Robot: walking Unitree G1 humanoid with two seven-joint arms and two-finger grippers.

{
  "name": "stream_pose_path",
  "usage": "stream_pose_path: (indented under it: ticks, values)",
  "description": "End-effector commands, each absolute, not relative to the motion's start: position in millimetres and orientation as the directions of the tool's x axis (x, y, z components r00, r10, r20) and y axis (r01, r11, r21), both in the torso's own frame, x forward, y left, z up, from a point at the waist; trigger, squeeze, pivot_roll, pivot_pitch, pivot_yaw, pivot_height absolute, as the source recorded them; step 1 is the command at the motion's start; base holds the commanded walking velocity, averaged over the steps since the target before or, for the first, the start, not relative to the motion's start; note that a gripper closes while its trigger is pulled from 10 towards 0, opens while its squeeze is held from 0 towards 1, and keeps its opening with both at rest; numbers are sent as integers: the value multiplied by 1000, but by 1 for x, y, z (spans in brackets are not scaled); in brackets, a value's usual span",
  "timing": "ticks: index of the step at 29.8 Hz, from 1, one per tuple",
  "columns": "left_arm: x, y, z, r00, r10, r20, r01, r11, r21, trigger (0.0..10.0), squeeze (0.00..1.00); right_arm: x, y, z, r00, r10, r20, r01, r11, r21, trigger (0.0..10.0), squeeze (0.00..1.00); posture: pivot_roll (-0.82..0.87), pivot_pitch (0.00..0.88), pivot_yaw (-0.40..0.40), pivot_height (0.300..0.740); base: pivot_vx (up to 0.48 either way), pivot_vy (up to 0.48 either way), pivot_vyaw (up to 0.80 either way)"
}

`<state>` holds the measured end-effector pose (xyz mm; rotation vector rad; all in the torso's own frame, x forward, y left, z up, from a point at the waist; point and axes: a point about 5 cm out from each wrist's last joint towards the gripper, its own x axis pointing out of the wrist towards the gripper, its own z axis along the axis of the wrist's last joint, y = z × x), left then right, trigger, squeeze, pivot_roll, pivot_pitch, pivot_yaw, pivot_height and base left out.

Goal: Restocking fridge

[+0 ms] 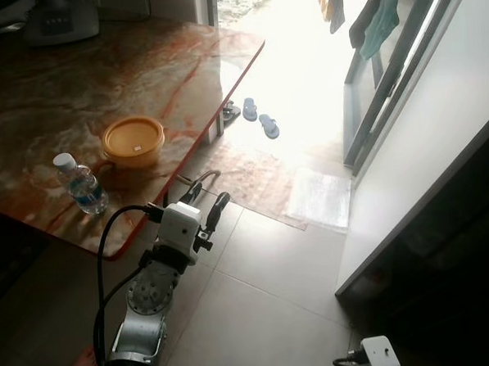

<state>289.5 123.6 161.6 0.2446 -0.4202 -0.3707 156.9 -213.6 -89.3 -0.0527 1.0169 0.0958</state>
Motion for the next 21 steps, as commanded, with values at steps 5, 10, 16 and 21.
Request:
stream_pose_path:
  ticks: [5,10,16,21]
  values:
    - [298,125,224,820,-293,492,127,931,342,10000,0,155,-213,-90,521,65,-851,-126,992,-1,10000,0,-89,122,-41,740,0,0,0]
    - [305,131,233,844,-244,478,80,938,337,10000,0,161,-210,-88,535,70,-842,-135,991,-3,10000,0,-85,116,-27,740,0,0,320]
    - [314,135,234,863,-177,473,33,954,298,10000,0,172,-206,-84,548,74,-833,-129,992,3,10000,0,-84,80,-14,740,0,0,780]
    - [323,133,243,867,-134,480,5,965,261,10000,0,176,-205,-83,556,69,-828,-103,995,14,10000,0,-82,60,-14,740,0,0,368]
